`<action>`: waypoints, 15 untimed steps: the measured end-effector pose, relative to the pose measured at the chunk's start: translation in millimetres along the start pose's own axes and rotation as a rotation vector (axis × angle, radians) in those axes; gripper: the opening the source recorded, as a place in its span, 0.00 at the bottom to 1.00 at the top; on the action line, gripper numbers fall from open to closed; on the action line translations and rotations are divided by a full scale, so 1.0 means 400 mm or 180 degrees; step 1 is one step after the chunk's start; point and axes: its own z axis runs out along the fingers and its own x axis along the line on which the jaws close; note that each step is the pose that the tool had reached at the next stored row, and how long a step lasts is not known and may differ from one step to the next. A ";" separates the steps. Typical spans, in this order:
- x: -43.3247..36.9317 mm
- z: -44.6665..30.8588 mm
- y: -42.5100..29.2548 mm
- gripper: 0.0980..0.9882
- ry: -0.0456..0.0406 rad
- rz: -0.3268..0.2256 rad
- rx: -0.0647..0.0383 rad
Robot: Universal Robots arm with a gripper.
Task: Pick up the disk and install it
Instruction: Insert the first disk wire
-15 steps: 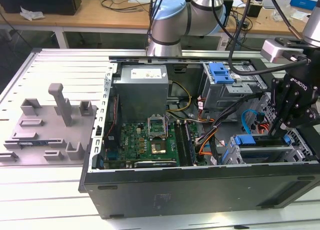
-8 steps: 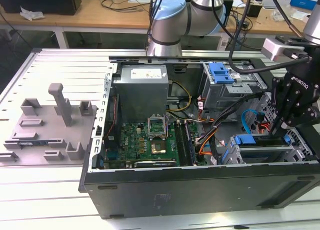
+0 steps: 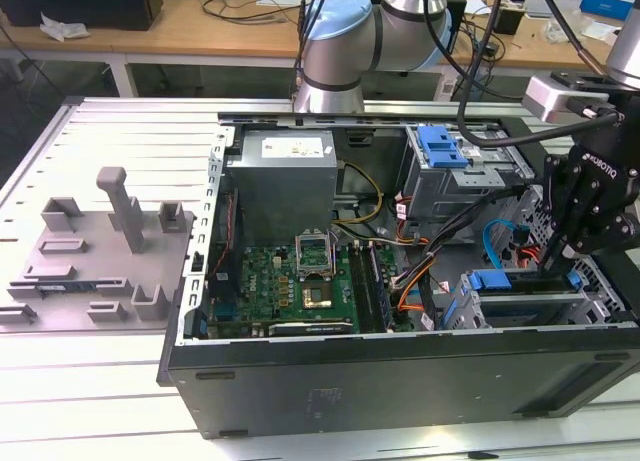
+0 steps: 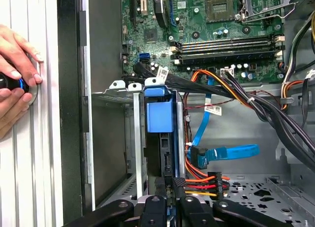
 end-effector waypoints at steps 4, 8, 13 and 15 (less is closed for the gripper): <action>-0.002 0.000 0.000 0.08 0.0000 0.0000 0.0000; -0.003 0.000 0.000 0.08 0.0002 -0.0002 0.0000; -0.006 0.000 0.000 0.08 0.0007 -0.0063 0.0008; -0.009 -0.001 0.000 0.08 0.0009 -0.0071 0.0010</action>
